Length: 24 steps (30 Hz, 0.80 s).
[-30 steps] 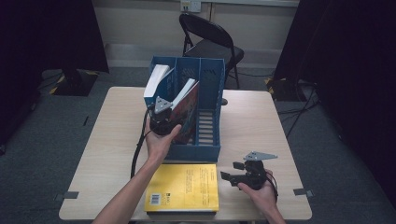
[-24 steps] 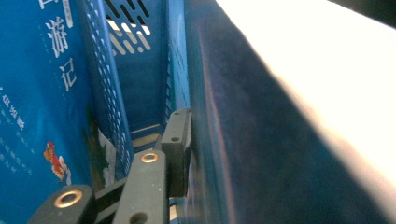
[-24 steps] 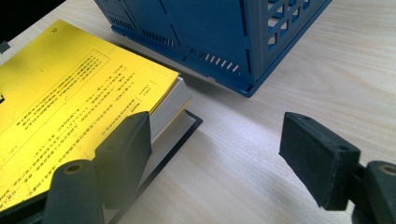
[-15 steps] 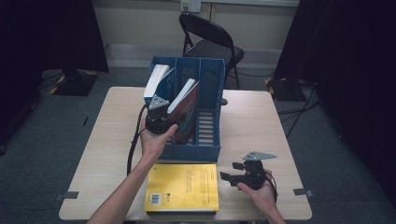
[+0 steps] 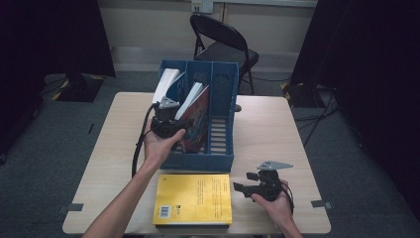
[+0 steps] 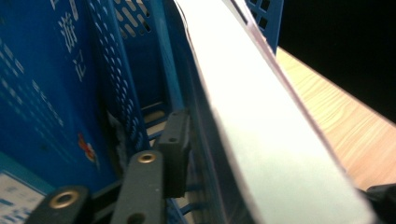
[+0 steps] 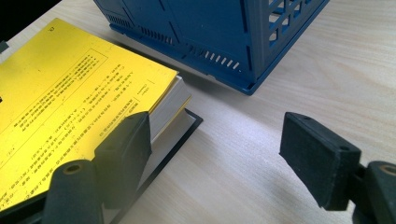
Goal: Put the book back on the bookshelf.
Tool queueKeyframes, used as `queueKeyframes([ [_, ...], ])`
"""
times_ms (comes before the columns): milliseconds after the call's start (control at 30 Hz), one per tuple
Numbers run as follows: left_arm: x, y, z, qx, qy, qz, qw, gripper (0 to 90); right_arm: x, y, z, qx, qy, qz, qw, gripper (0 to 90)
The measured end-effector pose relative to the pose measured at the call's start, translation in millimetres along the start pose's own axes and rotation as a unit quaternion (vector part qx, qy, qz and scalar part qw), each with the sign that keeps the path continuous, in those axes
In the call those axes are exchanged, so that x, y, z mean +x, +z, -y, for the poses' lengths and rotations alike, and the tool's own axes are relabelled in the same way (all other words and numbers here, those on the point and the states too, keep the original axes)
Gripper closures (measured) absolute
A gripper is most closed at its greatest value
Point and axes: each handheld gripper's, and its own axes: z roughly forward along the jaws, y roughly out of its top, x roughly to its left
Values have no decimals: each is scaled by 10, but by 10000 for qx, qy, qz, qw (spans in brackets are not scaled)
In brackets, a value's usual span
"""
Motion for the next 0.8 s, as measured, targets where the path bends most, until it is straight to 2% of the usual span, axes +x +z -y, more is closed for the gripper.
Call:
queueKeyframes([
  [33, 0, 0, -18, 50, 59, 9, 10000, 665, -4, 2, 0, 7, -3, -1, 10000, 242],
  [200, 5, -1, -95, 109, 32, 151, 9998, 668, 3, -2, -3, 19, 7, -12, 10000, 242],
  [267, -7, -8, -147, 192, -50, 115, 9997, 660, -4, 2, -3, 16, 12, -8, 10000, 242],
  [333, -16, -31, -219, 299, -21, 16, 9996, 677, -4, 2, -5, 19, 22, -12, 10000, 242],
  [367, -25, -33, -246, 340, -102, -12, 9994, 682, -2, 3, -5, 18, 32, -29, 10000, 241],
  [433, -19, -29, -283, 480, -93, 29, 9988, 683, 7, 0, -5, 22, 44, -58, 10000, 242],
  [500, -7, -30, -325, 649, -242, 60, 9976, 681, 7, -3, -4, 29, 55, -70, 10000, 244],
  [600, -10, -5, -415, 1066, -336, 69, 9937, 673, -4, 0, -5, 31, 63, -93, 9999, 247],
  [633, -6, -9, -441, 1105, -348, 54, 9932, 675, -5, 1, -5, 39, 67, -93, 9999, 246],
  [800, -18, 48, -575, 1510, -397, -167, 9876, 686, 0, 1, -7, 47, 53, -88, 9999, 245],
])
